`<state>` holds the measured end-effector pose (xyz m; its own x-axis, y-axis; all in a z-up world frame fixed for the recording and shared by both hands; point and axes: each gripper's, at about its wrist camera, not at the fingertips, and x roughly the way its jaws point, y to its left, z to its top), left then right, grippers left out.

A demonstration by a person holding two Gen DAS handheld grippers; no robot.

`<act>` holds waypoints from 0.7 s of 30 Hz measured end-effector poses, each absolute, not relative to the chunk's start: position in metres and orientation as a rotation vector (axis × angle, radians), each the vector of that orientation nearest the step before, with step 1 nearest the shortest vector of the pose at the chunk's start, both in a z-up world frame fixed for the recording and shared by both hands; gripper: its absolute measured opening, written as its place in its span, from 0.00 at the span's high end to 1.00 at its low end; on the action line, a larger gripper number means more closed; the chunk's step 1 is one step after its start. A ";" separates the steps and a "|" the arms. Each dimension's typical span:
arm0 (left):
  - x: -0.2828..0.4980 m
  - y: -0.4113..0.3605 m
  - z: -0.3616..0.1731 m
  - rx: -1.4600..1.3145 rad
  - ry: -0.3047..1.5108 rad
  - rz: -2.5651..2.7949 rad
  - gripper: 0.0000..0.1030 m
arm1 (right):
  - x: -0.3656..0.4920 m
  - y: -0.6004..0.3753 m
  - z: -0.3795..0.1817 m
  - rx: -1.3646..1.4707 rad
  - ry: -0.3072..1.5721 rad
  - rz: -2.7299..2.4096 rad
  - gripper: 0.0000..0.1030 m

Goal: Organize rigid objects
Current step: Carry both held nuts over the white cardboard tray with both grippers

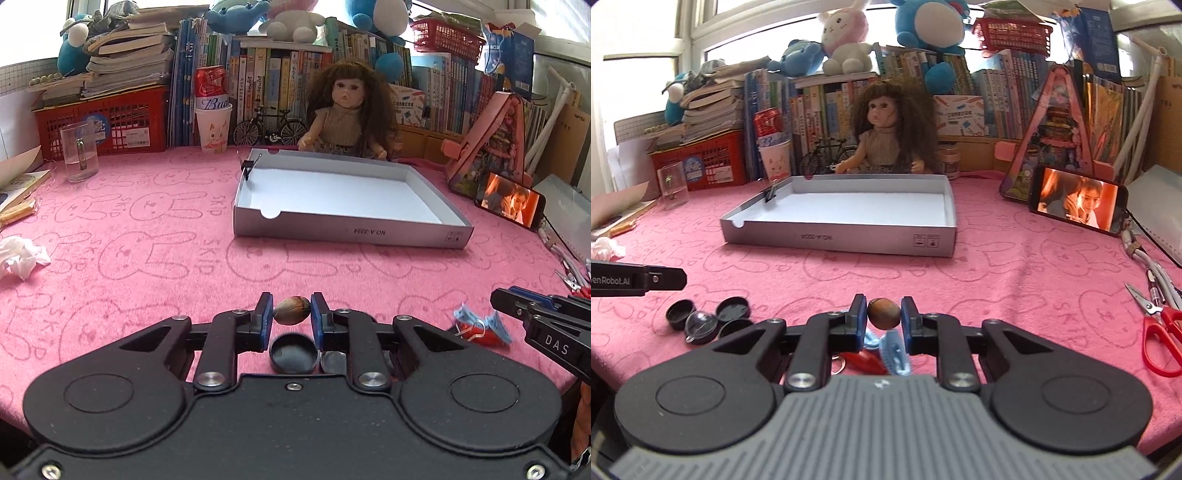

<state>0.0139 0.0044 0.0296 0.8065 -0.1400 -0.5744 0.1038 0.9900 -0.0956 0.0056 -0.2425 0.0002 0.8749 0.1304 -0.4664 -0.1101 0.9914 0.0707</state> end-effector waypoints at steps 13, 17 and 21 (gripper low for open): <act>0.039 0.002 0.032 -0.096 0.637 -0.141 0.81 | 0.021 -0.259 0.001 0.110 0.507 0.080 0.76; 0.044 0.003 0.033 -0.112 0.638 -0.145 0.81 | 0.023 -0.260 0.003 0.115 0.500 0.080 0.76; 0.049 0.004 0.035 -0.113 0.634 -0.146 0.81 | 0.026 -0.261 0.006 0.118 0.494 0.079 0.76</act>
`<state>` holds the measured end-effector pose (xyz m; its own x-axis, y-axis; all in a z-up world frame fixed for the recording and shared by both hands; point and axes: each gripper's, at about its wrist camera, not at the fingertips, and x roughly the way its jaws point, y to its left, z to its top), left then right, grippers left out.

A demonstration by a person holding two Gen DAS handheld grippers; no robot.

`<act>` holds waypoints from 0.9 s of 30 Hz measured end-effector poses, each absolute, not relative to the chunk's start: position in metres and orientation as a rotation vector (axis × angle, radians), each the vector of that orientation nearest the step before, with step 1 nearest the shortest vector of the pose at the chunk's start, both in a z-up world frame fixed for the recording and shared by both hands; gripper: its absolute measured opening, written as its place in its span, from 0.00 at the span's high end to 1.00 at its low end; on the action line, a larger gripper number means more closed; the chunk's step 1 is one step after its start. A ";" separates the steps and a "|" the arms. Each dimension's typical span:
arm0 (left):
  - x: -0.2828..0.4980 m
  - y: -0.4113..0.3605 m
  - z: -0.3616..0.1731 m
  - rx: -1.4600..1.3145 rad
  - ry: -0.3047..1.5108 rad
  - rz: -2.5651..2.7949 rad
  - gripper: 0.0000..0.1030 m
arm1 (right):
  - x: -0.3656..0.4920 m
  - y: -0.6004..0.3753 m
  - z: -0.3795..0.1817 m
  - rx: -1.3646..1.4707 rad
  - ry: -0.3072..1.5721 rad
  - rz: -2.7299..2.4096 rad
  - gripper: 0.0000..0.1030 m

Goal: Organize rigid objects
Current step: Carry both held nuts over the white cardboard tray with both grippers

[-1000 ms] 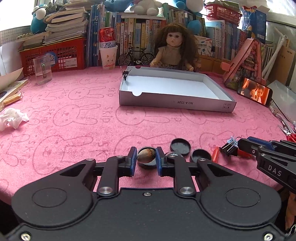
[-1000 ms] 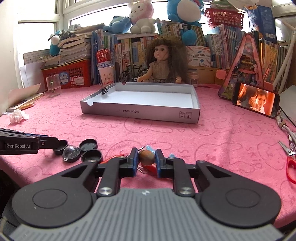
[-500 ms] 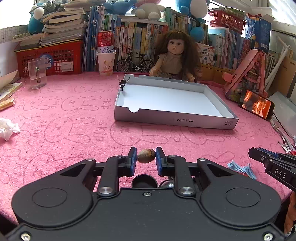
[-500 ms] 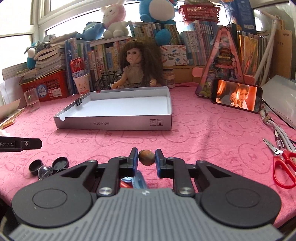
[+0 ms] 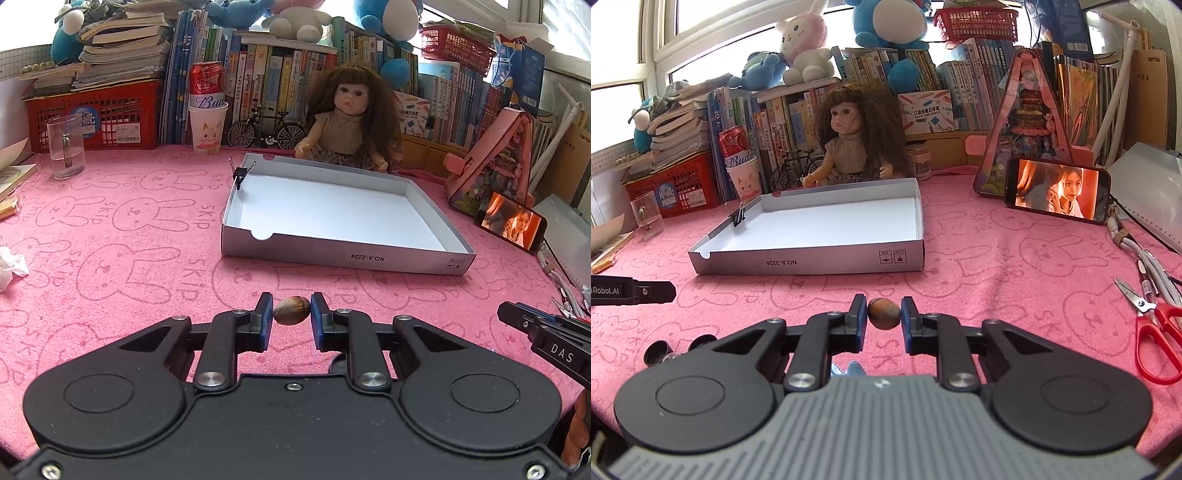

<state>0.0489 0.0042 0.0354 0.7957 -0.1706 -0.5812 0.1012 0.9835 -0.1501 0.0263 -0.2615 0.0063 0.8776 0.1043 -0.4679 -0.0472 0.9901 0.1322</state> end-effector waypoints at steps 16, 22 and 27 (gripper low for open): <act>0.110 -0.005 0.060 -0.130 0.608 -0.200 0.81 | 0.083 -0.262 0.026 0.163 0.498 0.119 0.76; 0.159 -0.016 0.061 -0.141 0.668 -0.231 0.81 | 0.125 -0.262 0.032 0.213 0.555 0.147 0.76; 0.204 -0.022 0.049 -0.175 0.761 -0.240 0.81 | 0.166 -0.260 0.035 0.224 0.638 0.169 0.76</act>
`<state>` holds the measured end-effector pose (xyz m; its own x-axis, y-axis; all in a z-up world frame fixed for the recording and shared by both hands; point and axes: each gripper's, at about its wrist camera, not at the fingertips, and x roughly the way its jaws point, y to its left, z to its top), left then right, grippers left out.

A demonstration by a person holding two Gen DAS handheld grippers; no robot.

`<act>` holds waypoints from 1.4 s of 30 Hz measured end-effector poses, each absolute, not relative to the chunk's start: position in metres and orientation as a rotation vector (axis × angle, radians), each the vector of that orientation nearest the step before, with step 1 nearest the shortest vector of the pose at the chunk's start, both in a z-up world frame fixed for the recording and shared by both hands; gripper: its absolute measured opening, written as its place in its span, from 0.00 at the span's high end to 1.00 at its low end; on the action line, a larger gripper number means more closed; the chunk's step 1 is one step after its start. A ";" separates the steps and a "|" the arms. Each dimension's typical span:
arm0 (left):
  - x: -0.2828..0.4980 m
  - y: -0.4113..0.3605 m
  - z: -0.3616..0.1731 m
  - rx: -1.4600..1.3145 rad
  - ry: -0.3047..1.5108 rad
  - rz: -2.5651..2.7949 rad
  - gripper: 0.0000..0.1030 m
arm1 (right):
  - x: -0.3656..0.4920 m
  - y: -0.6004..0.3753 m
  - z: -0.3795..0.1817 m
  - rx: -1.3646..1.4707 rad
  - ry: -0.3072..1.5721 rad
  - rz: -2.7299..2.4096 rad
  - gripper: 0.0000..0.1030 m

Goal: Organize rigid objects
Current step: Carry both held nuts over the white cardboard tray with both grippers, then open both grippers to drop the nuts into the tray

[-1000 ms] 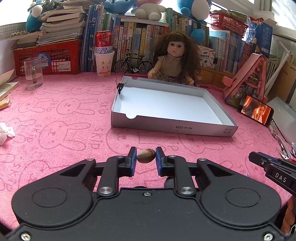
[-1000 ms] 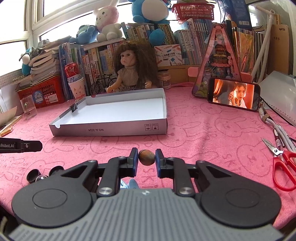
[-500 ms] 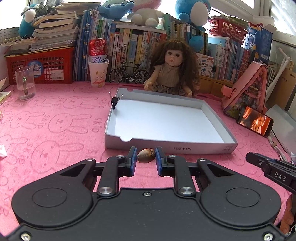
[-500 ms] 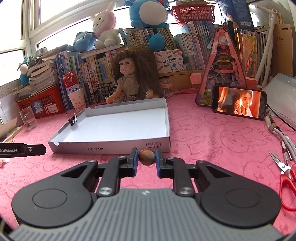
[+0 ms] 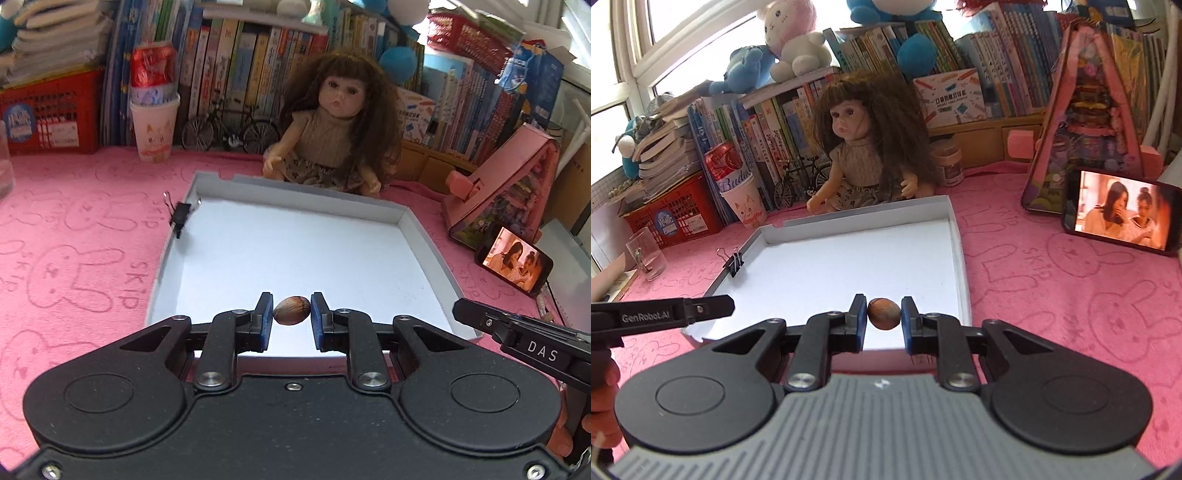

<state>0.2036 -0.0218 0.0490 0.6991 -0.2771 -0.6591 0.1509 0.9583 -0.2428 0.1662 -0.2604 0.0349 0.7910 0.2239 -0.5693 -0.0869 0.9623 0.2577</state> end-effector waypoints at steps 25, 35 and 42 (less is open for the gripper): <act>0.263 -0.041 0.014 -0.134 0.914 -0.246 0.80 | 0.238 -0.248 0.003 0.243 0.879 0.177 0.72; 0.236 -0.043 0.033 -0.057 0.797 -0.234 0.39 | 0.217 -0.245 0.018 0.183 0.781 0.189 0.26; 0.204 -0.028 0.045 -0.090 0.730 -0.228 0.23 | 0.184 -0.248 0.028 0.121 0.675 0.200 0.14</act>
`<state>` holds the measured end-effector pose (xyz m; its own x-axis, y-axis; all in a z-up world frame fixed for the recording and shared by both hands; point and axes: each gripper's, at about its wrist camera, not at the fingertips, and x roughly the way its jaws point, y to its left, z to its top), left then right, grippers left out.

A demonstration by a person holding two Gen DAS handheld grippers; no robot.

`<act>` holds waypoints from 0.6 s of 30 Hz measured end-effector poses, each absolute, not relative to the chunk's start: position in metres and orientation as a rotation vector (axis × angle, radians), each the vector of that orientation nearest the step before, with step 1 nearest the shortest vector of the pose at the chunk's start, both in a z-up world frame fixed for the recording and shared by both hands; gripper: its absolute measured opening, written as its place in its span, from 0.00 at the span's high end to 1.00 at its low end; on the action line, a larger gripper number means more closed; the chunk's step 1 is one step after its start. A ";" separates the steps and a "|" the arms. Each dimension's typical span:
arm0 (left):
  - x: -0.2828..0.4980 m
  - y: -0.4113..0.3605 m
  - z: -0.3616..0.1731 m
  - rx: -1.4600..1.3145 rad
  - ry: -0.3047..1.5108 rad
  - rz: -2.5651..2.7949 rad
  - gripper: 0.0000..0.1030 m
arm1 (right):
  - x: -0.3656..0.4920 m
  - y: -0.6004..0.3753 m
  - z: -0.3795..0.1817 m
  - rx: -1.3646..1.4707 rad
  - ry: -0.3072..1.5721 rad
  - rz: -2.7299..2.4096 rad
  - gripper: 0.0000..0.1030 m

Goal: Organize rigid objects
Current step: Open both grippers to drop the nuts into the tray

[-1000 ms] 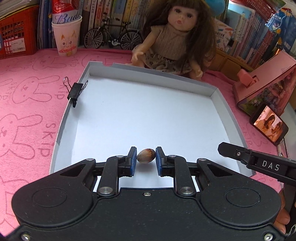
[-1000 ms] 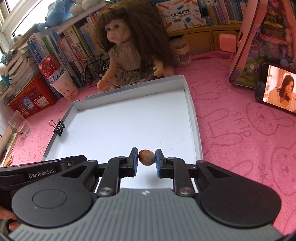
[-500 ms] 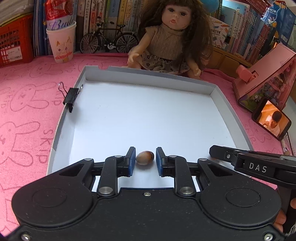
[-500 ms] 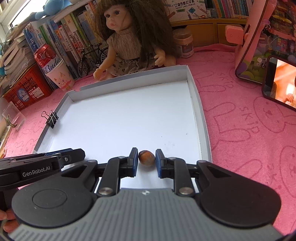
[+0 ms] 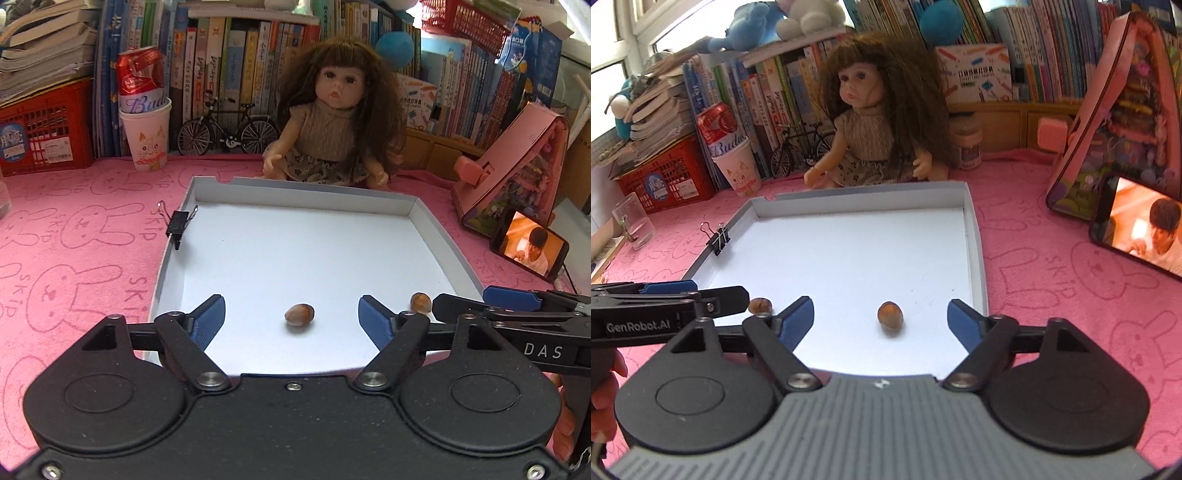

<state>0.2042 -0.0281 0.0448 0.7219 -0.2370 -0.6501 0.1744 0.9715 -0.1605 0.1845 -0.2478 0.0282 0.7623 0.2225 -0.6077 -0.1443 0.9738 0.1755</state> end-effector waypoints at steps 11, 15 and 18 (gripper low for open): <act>0.139 -0.010 0.051 -0.137 0.623 -0.281 0.12 | 0.126 -0.251 0.033 0.124 0.540 0.240 0.07; 0.117 -0.006 0.051 -0.126 0.595 -0.287 0.11 | 0.104 -0.250 0.029 0.105 0.501 0.233 0.03; 0.104 -0.004 0.050 -0.114 0.584 -0.288 0.11 | 0.092 -0.252 0.025 0.100 0.491 0.228 0.02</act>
